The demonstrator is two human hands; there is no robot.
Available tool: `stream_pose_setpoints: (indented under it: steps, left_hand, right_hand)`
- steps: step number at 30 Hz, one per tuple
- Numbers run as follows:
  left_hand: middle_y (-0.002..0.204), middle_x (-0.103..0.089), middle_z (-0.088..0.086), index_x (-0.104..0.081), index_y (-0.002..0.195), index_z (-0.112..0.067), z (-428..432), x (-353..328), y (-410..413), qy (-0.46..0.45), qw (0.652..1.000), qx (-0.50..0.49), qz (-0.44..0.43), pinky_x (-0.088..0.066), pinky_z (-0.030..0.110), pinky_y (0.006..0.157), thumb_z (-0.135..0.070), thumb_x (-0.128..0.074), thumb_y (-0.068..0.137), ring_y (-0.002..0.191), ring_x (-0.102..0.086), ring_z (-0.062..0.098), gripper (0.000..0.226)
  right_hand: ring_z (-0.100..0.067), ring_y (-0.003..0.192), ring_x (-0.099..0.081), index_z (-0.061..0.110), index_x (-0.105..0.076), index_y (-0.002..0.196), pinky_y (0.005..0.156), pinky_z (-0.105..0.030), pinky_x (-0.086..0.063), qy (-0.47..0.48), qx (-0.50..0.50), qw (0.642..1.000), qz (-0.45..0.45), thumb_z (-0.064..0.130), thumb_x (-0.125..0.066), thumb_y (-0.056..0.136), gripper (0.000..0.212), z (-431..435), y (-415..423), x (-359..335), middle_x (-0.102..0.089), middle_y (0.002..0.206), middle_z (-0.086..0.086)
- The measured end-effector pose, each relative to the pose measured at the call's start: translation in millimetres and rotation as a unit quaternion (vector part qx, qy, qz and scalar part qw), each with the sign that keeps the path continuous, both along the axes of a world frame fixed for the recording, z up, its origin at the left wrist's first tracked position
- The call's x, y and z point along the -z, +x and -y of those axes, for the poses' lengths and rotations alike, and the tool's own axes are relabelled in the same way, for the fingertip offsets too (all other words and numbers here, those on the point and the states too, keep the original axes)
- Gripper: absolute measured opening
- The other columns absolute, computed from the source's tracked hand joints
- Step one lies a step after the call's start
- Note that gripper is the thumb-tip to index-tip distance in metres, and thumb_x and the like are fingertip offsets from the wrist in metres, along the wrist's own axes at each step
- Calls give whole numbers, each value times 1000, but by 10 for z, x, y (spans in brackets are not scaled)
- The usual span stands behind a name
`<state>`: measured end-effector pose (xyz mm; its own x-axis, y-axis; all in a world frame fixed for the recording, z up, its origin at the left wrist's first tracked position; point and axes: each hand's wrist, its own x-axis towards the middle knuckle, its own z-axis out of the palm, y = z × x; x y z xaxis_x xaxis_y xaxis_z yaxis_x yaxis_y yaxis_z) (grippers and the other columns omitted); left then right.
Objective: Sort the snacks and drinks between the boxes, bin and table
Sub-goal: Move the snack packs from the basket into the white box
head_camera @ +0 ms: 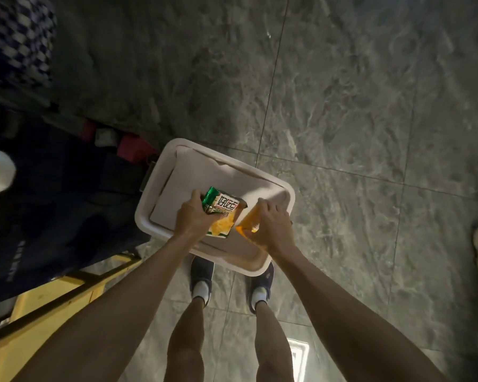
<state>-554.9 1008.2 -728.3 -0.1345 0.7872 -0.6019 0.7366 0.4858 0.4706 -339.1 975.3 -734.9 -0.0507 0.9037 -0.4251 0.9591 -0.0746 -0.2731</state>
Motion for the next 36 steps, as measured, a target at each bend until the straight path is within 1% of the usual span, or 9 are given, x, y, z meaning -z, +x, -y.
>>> stream_pose_setpoints:
  steps: [3,9,12,16,19,21,24,29,36]
  left_hand:
    - [107,-74,-6,-53,113,-25,-195,-529,-34,65,997,-20,28,-60,37,77,-43,-97,71,93,-70,14,63]
    - [116,-75,-8,-59,132,-28,-661,-1919,-126,215,973,-38,81,-62,41,90,-39,-97,71,104,-71,13,72]
    - [110,-76,-10,-61,125,-31,-859,-2711,-181,280,954,-30,100,-63,43,86,-46,-95,72,99,-73,13,65]
    - [103,-77,-13,-57,116,-41,-1000,-3725,-269,363,925,-25,108,-63,37,81,-59,-91,73,92,-75,9,59]
    - [108,-76,-14,-56,120,-39,-1063,-4415,-374,399,909,-22,118,-62,27,82,-54,-92,74,93,-74,6,60]
    - [111,-74,-15,-59,126,-33,-1093,-4785,-479,422,899,-23,119,-58,19,79,-49,-93,75,94,-71,5,63]
    - [110,-75,-17,-61,127,-33,-1138,-5235,-660,459,878,-50,127,-61,32,86,-44,-96,72,96,-71,2,67]
    - [104,-76,-18,-62,122,-36,-1168,-5820,-953,515,844,-64,133,-62,32,83,-38,-98,71,95,-70,-9,63]
    - [109,-78,-10,-66,127,-26,-1055,-6181,-1363,551,820,-110,113,-60,33,89,-43,-98,70,98,-73,6,68]
  right_hand:
    - [-32,120,-58,17,-53,137,99,-50,-50,42,45,997,-46,64,-83,71,86,-188,-27,-478,-65,131,-4]
    - [-28,112,-65,19,-52,142,92,-49,-57,153,119,971,-140,66,-84,71,91,-679,-57,-1852,-65,132,-4]
    - [-30,119,-61,15,-49,147,97,-48,-56,215,124,955,-164,62,-86,75,94,-931,-65,-2647,-63,136,-8]
    - [-26,126,-57,14,-48,153,101,-41,-54,272,129,934,-194,65,-86,77,100,-1172,-83,-3669,-61,141,-6]
    - [-23,132,-55,20,-44,155,104,-44,-55,307,125,918,-215,77,-79,77,103,-1270,-138,-4376,-56,147,-2]
    - [-23,139,-49,18,-38,161,111,-43,-50,336,111,906,-231,72,-79,80,106,-1310,-211,-4784,-50,154,-3]
    - [-28,138,-50,13,-38,161,110,-44,-48,385,98,887,-235,68,-80,82,106,-1389,-373,-5281,-53,151,-8]
    - [-30,133,-53,13,-41,160,103,-48,-54,418,86,868,-254,75,-76,76,110,-1480,-672,-5863,-57,146,-9]
    - [-25,140,-50,13,-42,160,110,-39,-45,446,44,845,-290,63,-86,79,104,-1620,-1009,-6235,-57,151,-7]
